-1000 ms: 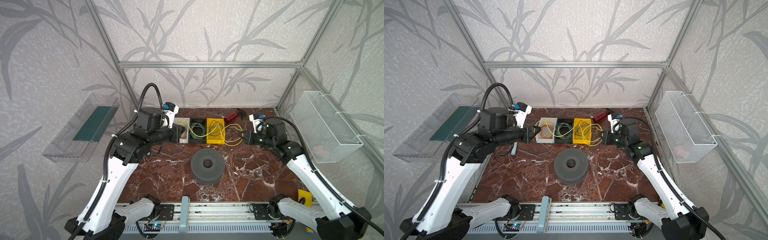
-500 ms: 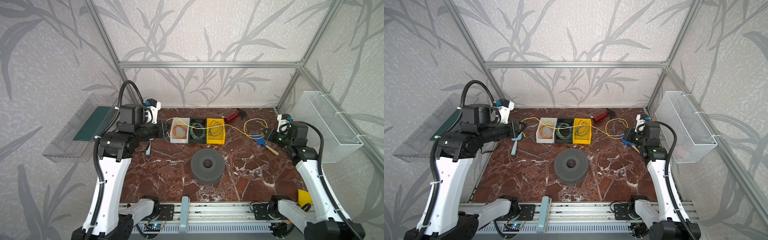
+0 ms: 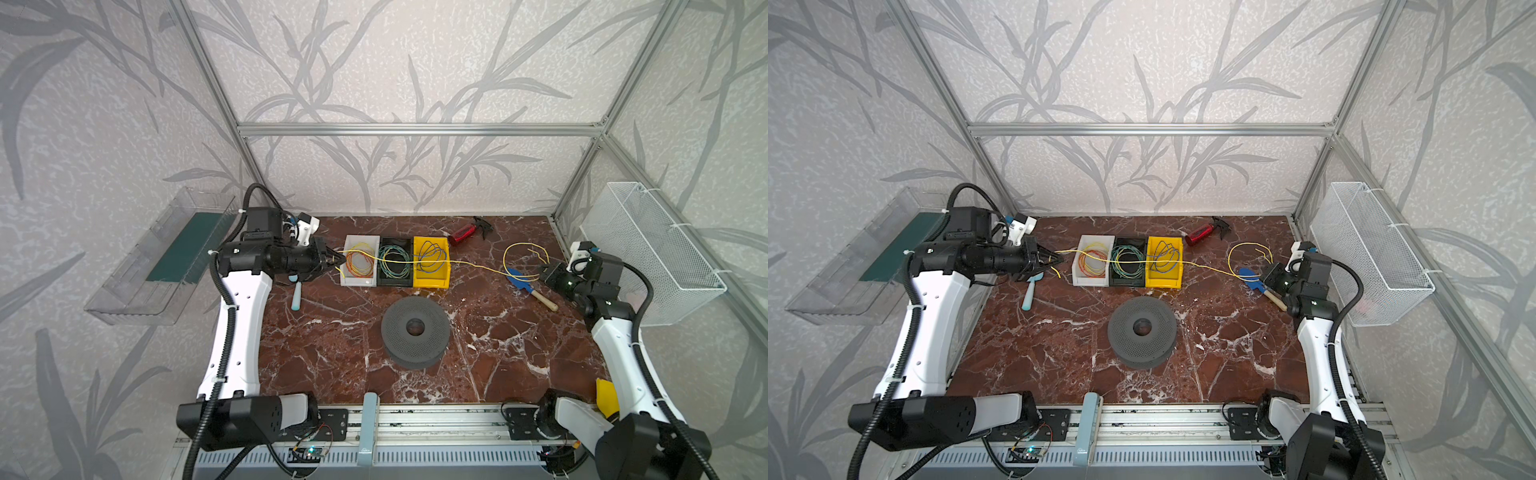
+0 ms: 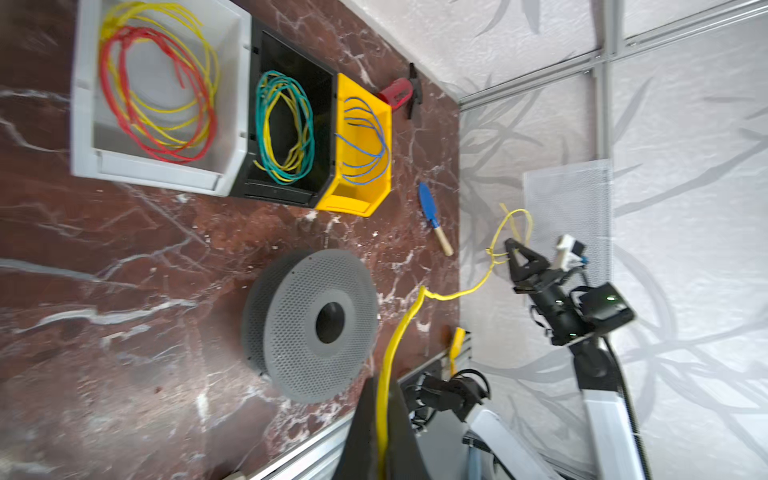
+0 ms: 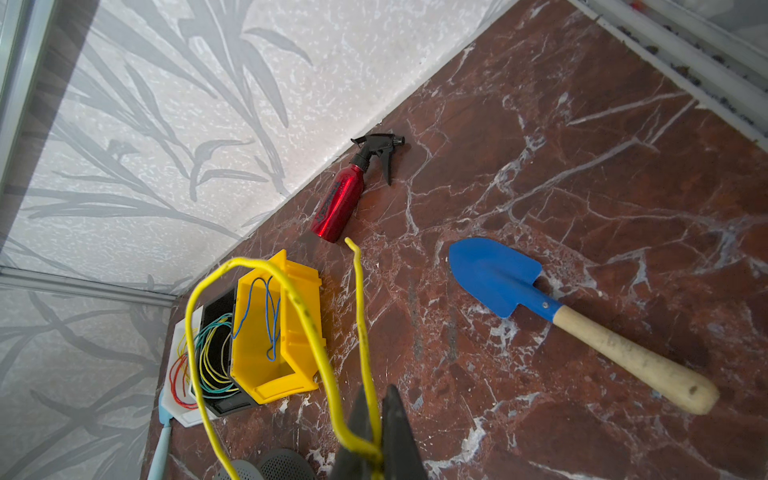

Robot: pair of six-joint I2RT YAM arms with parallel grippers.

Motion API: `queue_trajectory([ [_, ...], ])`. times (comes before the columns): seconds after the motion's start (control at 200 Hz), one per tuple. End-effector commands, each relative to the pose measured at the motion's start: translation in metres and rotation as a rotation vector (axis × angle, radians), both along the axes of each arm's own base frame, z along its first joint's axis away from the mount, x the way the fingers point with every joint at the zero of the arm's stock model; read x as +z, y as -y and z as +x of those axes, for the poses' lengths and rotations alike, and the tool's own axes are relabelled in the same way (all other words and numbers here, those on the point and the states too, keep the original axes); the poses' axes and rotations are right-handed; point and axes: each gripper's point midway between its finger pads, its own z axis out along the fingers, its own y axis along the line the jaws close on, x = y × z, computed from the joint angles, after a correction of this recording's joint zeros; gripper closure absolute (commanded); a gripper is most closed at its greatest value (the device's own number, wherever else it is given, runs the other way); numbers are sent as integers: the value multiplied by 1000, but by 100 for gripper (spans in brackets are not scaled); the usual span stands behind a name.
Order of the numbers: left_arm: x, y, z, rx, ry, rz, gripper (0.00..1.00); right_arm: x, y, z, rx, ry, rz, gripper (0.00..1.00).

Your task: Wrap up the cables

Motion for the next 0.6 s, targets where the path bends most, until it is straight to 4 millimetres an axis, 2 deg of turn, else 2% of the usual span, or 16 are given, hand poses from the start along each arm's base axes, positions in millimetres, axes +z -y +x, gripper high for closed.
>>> queue_trajectory([
  [0.0, 55, -17, 18, 71, 153, -255, 100, -21, 42, 3, -163, -44, -28, 100],
  [0.095, 82, -38, 34, 154, 233, -437, 100, -29, 45, 3, -170, -61, 3, 100],
  [0.165, 106, -61, 44, 232, 311, -579, 100, -33, 45, 3, -163, -76, 5, 100],
  [0.265, 115, -76, 54, 241, 327, -686, 100, -37, 44, 3, -158, -90, 6, 100],
  [0.445, 89, -67, 51, 180, 273, -624, 100, -27, 45, 6, -150, -63, -5, 100],
  [0.535, 68, -67, 51, 237, 242, -616, 100, -19, 37, 10, -120, -42, 13, 100],
  [0.595, 62, -67, 49, 261, 242, -645, 100, -16, 29, 12, -95, -39, 10, 100],
])
